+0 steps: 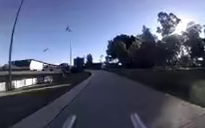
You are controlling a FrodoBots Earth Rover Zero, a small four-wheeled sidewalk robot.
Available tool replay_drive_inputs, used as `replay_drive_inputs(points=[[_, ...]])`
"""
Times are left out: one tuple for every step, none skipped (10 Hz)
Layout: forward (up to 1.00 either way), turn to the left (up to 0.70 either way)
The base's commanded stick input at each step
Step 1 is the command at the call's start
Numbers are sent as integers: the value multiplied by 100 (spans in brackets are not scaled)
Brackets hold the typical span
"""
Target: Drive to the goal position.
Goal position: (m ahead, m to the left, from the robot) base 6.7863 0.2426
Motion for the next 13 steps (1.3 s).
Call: replay_drive_inputs(points=[[100,0],[100,0],[100,0],[100,0],[100,-27],[100,-27],[100,-27],[100,-27],[100,-27],[100,0],[100,0],[100,0],[100,0]])
